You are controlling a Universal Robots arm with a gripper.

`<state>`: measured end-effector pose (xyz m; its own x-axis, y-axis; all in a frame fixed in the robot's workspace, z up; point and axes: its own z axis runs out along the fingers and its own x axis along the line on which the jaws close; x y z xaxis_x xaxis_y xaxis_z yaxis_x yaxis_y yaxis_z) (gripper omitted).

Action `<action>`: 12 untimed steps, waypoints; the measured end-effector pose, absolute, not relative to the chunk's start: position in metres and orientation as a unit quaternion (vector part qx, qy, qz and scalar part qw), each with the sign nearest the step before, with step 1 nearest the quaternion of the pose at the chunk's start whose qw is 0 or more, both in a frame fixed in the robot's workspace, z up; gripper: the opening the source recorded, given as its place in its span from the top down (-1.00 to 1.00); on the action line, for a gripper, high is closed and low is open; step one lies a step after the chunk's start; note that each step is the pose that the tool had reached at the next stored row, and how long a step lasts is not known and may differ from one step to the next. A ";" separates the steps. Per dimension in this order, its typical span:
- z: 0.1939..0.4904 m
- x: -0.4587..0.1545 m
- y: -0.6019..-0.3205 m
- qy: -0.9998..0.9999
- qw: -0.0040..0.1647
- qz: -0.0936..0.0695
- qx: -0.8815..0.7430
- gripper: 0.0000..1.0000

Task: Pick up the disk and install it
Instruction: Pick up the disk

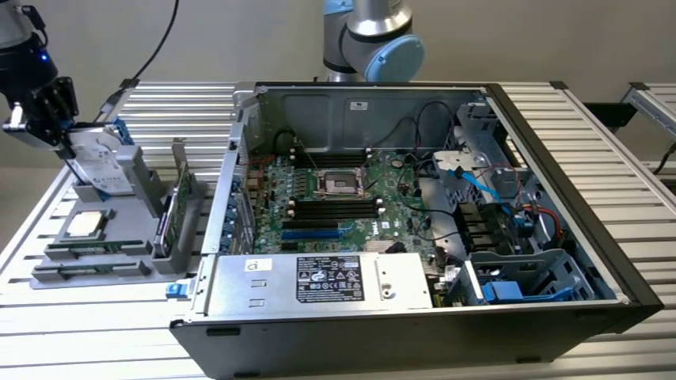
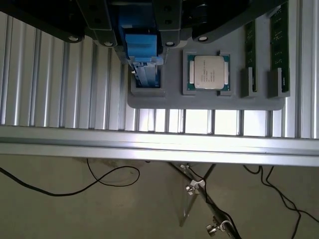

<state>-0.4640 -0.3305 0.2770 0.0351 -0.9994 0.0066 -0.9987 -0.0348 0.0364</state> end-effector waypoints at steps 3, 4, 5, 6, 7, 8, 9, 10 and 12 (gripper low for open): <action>0.278 -0.464 -0.330 -0.695 0.015 -0.010 0.719 0.34; 0.278 -0.464 -0.330 -0.695 0.016 -0.010 0.719 0.34; 0.279 -0.464 -0.330 -0.695 0.016 -0.010 0.719 0.34; 0.279 -0.464 -0.330 -0.695 0.016 -0.010 0.719 0.34; 0.280 -0.464 -0.330 -0.695 0.016 -0.010 0.719 0.34; 0.280 -0.464 -0.330 -0.695 0.016 -0.010 0.719 0.34; 0.280 -0.464 -0.330 -0.695 0.016 -0.010 0.719 0.34; 0.281 -0.464 -0.330 -0.695 0.016 -0.010 0.719 0.34; 0.281 -0.464 -0.329 -0.695 0.016 -0.009 0.719 0.34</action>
